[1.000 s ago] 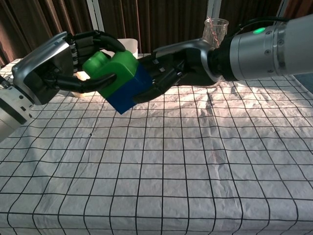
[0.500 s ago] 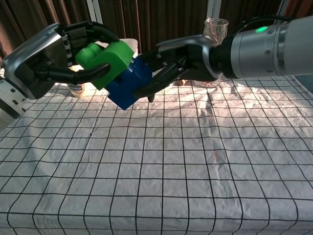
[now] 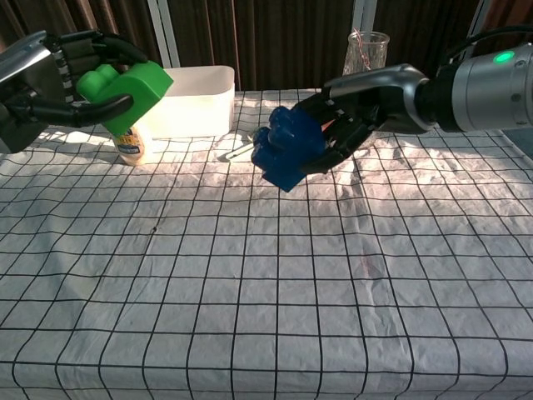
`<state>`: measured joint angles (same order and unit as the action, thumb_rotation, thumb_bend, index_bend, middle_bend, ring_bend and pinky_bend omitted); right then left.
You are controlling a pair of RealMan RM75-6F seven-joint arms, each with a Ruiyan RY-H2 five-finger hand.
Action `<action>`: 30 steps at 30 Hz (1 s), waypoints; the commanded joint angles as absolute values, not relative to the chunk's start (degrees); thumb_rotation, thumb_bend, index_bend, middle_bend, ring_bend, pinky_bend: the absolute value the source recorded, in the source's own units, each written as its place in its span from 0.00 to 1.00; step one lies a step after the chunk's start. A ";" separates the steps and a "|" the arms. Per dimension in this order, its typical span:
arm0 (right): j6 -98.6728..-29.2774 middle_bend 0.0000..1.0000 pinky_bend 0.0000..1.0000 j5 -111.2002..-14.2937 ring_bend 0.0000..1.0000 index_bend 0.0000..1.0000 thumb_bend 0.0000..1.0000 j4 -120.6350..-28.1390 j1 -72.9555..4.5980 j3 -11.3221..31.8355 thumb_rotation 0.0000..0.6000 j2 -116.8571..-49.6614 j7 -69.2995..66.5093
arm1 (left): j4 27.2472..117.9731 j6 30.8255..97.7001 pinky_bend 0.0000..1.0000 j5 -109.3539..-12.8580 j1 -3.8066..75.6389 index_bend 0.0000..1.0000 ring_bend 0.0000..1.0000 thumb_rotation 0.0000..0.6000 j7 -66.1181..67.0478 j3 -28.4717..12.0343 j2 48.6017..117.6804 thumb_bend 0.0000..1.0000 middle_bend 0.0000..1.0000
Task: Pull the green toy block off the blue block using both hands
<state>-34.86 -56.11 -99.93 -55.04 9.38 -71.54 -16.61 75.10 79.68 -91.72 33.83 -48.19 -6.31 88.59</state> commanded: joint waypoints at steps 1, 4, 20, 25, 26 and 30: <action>-38.89 0.54 0.17 -53.24 0.49 0.71 0.30 -95.88 -54.16 4.57 1.00 -70.80 -6.86 | 71.33 76.86 0.77 -89.49 32.49 0.72 0.70 1.00 -48.22 -4.59 88.64 0.68 0.77; -41.66 0.54 0.17 -48.60 0.47 0.69 0.30 -92.76 -54.35 1.13 1.00 -71.97 1.73 | 67.35 73.34 0.74 -87.96 32.03 0.72 0.68 1.00 -46.95 -3.06 90.16 0.68 0.77; -45.37 0.18 0.06 -36.95 0.11 0.05 0.25 -86.52 -54.96 -3.59 1.00 -78.19 21.58 | 52.18 65.58 0.10 -87.30 32.09 0.34 0.09 1.00 -49.87 -0.44 99.52 0.45 0.31; -44.95 0.01 0.03 -41.40 0.00 0.00 0.24 -88.69 -53.42 -2.07 1.00 -75.82 18.76 | 51.71 64.81 0.00 -87.81 32.23 0.10 0.00 1.00 -49.75 0.00 98.67 0.35 0.01; -44.80 0.01 0.03 -42.05 0.00 0.00 0.24 -89.36 -53.15 -1.84 1.00 -75.25 18.22 | 52.00 64.87 0.00 -87.86 32.13 0.06 0.00 1.00 -49.61 0.06 98.48 0.33 0.00; -44.19 0.00 0.02 -45.42 0.00 0.00 0.23 -92.89 -51.86 -1.02 1.00 -72.01 15.82 | 55.39 65.97 0.00 -88.54 31.60 0.00 0.00 1.00 -49.65 0.38 96.18 0.30 0.00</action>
<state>-44.49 -43.75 -91.27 -52.72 -1.59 -73.59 17.07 53.62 65.15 -87.98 31.95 -49.72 0.09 97.57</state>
